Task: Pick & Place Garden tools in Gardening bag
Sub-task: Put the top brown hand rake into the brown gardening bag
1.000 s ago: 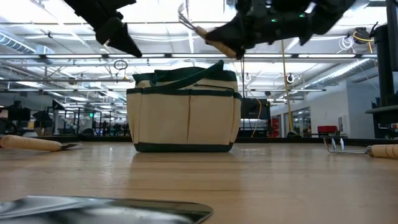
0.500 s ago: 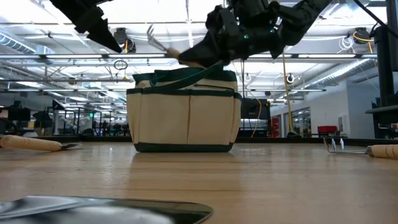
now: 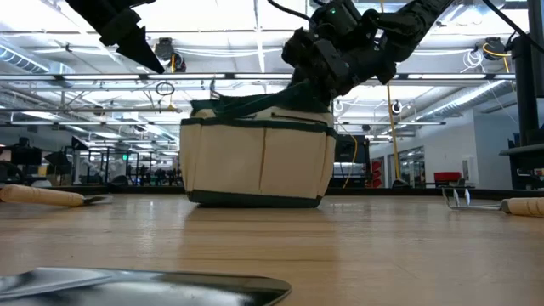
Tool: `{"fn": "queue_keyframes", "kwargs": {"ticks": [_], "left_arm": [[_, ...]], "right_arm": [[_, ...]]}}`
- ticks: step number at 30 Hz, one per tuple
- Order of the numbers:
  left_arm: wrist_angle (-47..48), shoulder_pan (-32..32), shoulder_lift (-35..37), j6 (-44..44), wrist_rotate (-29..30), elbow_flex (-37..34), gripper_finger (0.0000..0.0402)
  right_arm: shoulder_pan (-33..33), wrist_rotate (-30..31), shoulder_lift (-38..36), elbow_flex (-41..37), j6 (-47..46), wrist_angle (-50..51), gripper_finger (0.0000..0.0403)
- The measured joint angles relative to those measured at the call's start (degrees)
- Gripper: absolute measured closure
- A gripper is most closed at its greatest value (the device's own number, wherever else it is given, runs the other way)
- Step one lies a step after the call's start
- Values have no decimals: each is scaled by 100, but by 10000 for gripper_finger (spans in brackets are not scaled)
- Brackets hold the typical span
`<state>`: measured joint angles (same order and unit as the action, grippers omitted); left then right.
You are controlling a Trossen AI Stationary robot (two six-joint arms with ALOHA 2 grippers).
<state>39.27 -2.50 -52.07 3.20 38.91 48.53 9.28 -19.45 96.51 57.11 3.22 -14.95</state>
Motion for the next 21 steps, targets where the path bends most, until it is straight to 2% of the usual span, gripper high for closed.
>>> {"fn": "queue_keyframes", "kwargs": {"ticks": [6,12,17,21], "left_arm": [[0,0,0,43,-1,0,289],[0,0,0,55,-2,0,289],[0,0,-2,55,-3,0,289],[0,0,-2,53,-2,0,289]], "right_arm": [[-2,430,-4,1,202,364,337],[-2,1321,1,-6,147,331,336],[47,1356,-15,-10,-95,48,336],[85,1343,-15,-10,-29,439,335]]}}
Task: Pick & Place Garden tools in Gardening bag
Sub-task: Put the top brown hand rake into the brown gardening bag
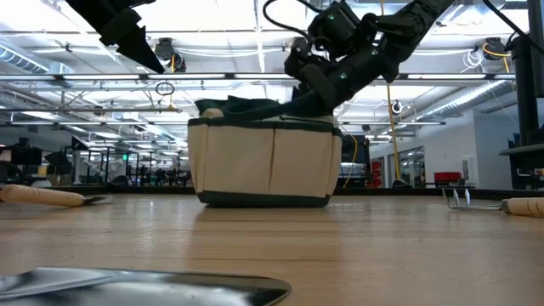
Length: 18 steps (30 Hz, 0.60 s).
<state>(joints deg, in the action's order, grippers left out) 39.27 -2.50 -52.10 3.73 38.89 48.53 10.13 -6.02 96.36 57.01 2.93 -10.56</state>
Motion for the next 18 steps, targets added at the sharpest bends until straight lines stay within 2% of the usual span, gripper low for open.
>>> {"fn": "queue_keyframes", "kwargs": {"ticks": [4,11,18], "left_arm": [[0,0,-2,-2,0,-2,289],[0,0,-1,0,0,-2,289],[0,0,0,-2,0,-2,289]], "right_arm": [[-42,2,-11,7,512,428,336],[-158,19,1,5,1841,512,334],[-116,-3,17,4,1891,480,327]]}}
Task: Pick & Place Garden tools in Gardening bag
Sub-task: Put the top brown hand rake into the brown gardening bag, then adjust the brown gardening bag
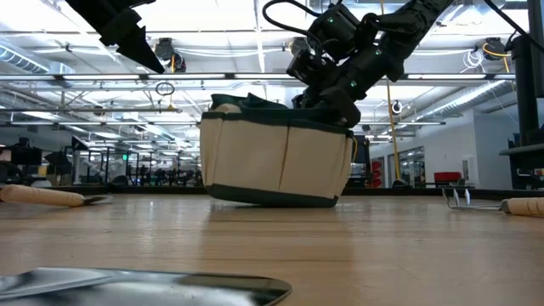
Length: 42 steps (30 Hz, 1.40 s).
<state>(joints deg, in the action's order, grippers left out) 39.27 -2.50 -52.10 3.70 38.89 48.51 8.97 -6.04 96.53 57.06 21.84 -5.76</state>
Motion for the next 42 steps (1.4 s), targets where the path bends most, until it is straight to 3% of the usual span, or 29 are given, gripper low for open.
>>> {"fn": "queue_keyframes", "kwargs": {"ticks": [13,34,42], "left_arm": [[0,0,-1,0,0,-2,289],[0,0,-2,218,-2,-2,289],[-2,0,-2,265,-281,-2,289]], "right_arm": [[3,-1,2,0,7,0,293],[4,0,9,-7,-8,-64,289],[-5,2,13,-11,-6,-299,239]]}}
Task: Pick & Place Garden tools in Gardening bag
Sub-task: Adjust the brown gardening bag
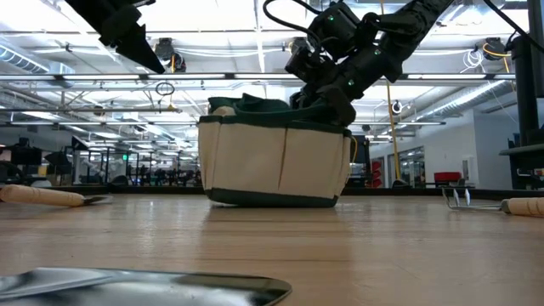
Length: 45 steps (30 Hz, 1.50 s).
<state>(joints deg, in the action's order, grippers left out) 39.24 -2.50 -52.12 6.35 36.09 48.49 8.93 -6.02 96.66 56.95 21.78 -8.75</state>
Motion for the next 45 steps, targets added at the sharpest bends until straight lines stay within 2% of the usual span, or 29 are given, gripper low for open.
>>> {"fn": "queue_keyframes", "kwargs": {"ticks": [6,17,23,27,31,42,45], "left_arm": [[0,-2,0,19,-19,0,289],[13,-2,0,590,-30,0,289],[20,0,0,1424,-868,0,289],[41,-28,-54,1678,-1293,0,289],[64,-95,-240,1928,-1337,-2,289],[406,-483,-1234,3346,-1400,-2,289],[585,-608,-1488,3773,-1699,-2,289]], "right_arm": [[-21,4,-28,0,-1,-15,213],[-146,22,-30,0,121,-269,216],[-240,35,-220,-2,345,-337,219],[-296,36,-439,-2,323,-275,222],[-306,29,-666,-2,310,-207,223],[-306,24,-780,-181,313,-93,224],[-306,20,-776,-442,307,-225,228]]}}
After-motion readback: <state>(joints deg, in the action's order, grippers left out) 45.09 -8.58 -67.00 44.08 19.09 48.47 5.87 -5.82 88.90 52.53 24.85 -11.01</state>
